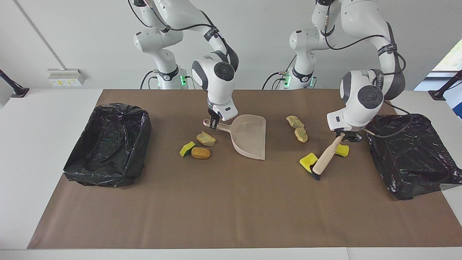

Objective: Sweep and dump trash in bin
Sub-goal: 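Sweep the yellow sponges and debris toward the dustpan with the left gripper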

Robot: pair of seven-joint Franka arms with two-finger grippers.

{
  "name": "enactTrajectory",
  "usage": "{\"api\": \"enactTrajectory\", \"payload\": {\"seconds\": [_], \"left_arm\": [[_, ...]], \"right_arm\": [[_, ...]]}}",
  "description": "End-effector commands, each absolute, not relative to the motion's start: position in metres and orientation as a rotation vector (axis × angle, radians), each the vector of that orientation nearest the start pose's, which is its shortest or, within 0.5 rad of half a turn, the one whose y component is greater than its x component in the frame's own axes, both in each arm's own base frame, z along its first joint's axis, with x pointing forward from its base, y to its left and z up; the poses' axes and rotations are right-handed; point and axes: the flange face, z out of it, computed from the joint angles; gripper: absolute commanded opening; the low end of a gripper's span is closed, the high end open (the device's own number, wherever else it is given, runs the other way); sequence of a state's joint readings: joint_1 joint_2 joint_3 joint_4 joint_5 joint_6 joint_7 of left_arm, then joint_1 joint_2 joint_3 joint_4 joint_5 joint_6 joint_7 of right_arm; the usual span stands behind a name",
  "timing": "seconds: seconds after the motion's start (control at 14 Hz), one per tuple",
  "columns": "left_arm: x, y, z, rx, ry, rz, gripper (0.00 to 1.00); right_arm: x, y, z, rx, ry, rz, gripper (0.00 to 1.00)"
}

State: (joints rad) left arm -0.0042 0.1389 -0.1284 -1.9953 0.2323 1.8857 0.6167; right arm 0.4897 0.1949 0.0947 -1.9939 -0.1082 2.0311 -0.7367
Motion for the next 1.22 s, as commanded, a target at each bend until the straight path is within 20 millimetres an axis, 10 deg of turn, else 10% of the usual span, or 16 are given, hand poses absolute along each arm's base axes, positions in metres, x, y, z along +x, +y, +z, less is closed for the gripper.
{"api": "enactTrajectory", "payload": {"seconds": [0.0,0.36,0.57,0.79,1.14], "left_arm": [[0.502,-0.061,0.389,-2.687,1.211,0.484,0.00],[0.477,-0.075,0.434,-2.743,0.929,0.428,0.00],[0.482,-0.044,0.438,-2.825,0.602,0.375,0.00],[0.495,0.024,0.429,-2.895,0.342,0.234,0.00],[0.482,0.033,0.392,-2.903,-0.084,0.207,0.00]], "right_arm": [[0.483,0.310,0.355,-2.505,-2.024,0.231,0.00],[0.483,0.310,0.355,-2.513,-2.015,0.233,0.00],[0.483,0.310,0.356,-2.513,-2.015,0.231,0.00],[0.483,0.310,0.356,-2.513,-2.015,0.231,0.00],[0.485,0.311,0.357,-2.514,-2.016,0.226,0.00]]}}
